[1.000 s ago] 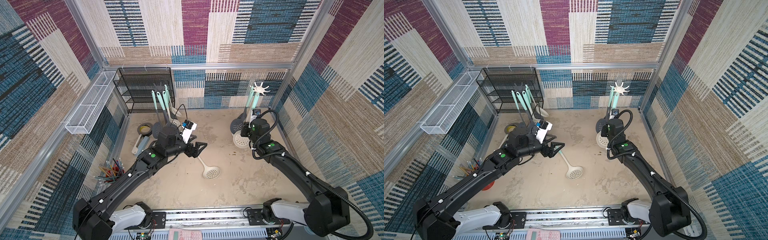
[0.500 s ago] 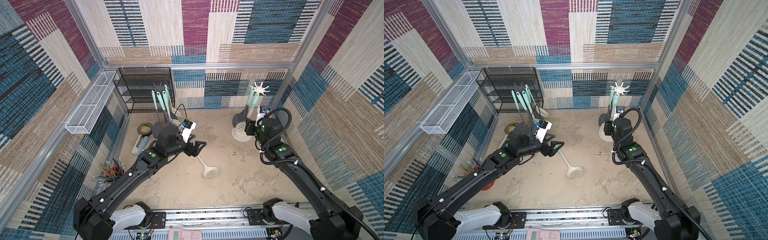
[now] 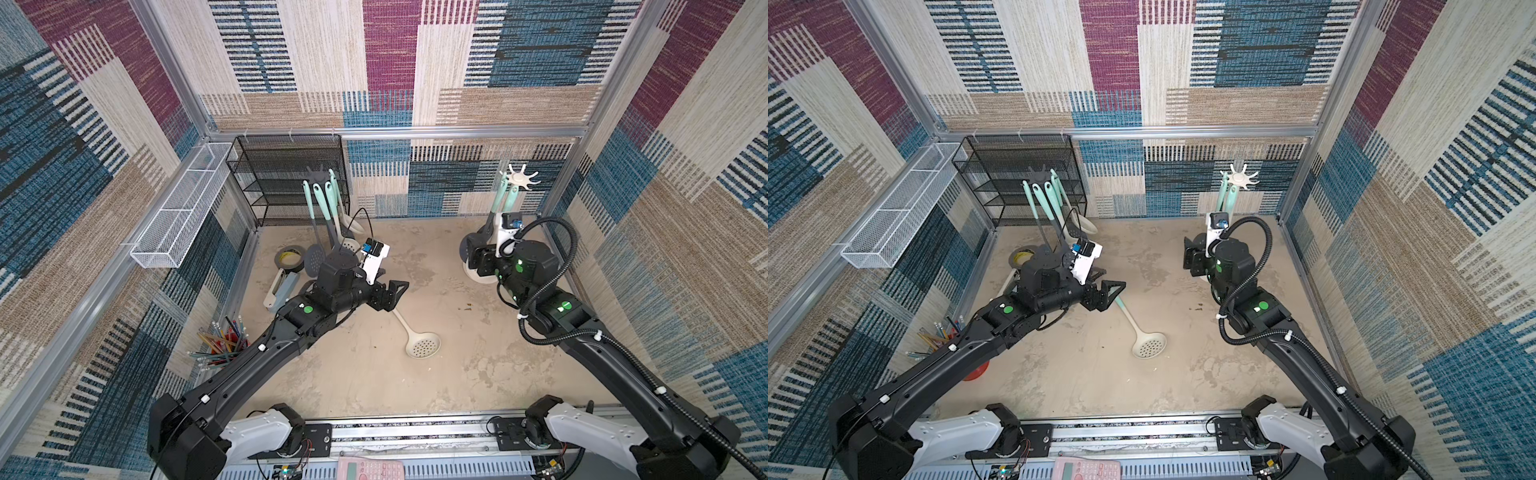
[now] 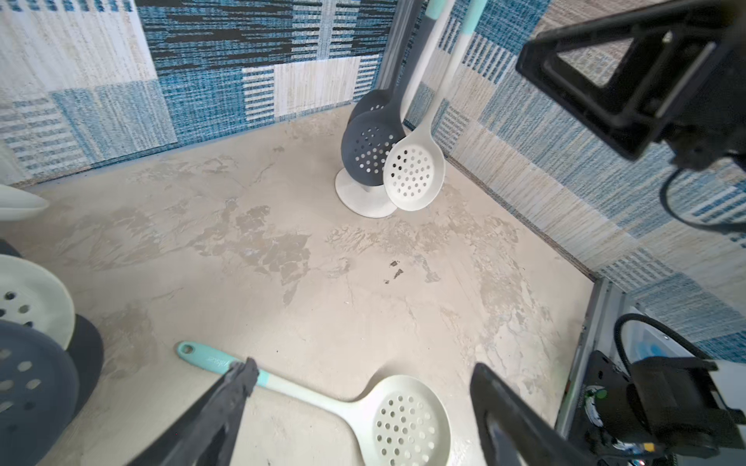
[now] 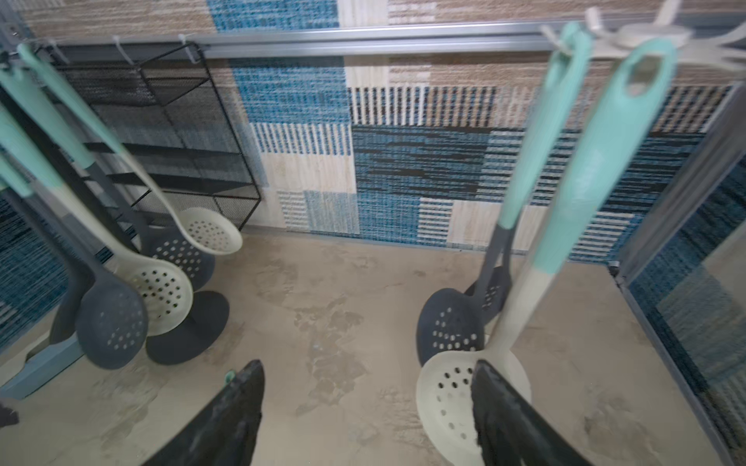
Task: Hang the skimmer on the kitchen utensil rack
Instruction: Hang the skimmer on the rack, then pick up the skimmer from the center of the board.
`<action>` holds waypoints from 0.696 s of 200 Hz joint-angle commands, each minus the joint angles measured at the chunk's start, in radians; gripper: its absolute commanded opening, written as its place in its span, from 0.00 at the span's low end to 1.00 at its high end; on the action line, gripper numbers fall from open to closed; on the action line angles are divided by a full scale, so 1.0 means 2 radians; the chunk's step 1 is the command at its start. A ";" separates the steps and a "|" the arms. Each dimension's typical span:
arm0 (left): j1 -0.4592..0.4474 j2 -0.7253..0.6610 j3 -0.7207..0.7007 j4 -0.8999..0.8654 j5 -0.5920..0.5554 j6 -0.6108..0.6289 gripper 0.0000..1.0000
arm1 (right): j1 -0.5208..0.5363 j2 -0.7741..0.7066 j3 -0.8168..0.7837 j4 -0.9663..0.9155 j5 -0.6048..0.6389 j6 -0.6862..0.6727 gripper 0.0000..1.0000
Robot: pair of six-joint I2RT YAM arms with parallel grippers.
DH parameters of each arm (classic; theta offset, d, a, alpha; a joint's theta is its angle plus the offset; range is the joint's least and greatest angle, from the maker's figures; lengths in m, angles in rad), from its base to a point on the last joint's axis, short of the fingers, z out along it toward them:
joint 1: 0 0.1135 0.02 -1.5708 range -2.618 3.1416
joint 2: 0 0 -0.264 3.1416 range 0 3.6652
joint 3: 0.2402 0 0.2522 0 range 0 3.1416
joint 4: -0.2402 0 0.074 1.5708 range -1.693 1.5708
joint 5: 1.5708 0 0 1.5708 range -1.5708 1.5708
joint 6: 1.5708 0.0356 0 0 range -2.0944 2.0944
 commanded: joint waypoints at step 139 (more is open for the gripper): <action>0.001 -0.016 0.022 -0.060 -0.149 0.006 0.82 | 0.081 0.207 -0.024 0.008 -0.191 0.037 0.67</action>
